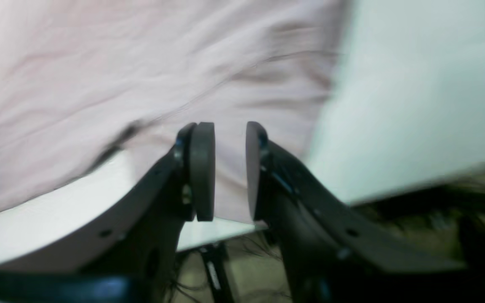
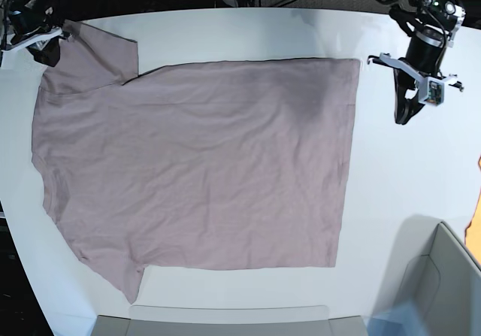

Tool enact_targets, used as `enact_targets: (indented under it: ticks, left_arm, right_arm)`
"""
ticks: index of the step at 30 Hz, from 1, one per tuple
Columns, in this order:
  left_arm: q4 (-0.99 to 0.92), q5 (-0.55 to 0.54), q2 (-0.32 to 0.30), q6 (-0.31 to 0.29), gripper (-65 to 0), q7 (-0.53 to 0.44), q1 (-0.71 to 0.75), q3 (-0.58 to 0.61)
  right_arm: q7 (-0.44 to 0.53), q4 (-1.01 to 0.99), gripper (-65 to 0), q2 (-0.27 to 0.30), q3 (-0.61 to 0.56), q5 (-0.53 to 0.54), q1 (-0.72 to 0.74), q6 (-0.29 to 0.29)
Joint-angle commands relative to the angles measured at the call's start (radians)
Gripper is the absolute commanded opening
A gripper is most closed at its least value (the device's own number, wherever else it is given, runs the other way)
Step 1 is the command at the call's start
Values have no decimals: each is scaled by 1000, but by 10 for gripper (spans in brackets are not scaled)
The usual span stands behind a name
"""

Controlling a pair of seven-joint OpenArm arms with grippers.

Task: Fold the T-shirt properly
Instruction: 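Move both grippers down toward the shirt's shoulder corners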

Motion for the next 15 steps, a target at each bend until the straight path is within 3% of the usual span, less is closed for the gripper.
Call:
enact_targets:
  ticks: [1,7,10,15]
  left_arm:
    - [18,-9,-13,1,-599,-5,6,-5]
    - [16,66,-14,3,-599,8,11,-1]
    - [16,129,24,3,-599,8,9,3]
    - [16,159,39,1,-599,8,9,5]
  right_arm:
    - [1,-7,-507,12,29,10,11,13]
    - [-74,-156,-375,6,128,28,79,229]
    - [-80,-211,-314,12,125,45,81,323]
    - [-75,-332,-308,5,124,45,123,354]
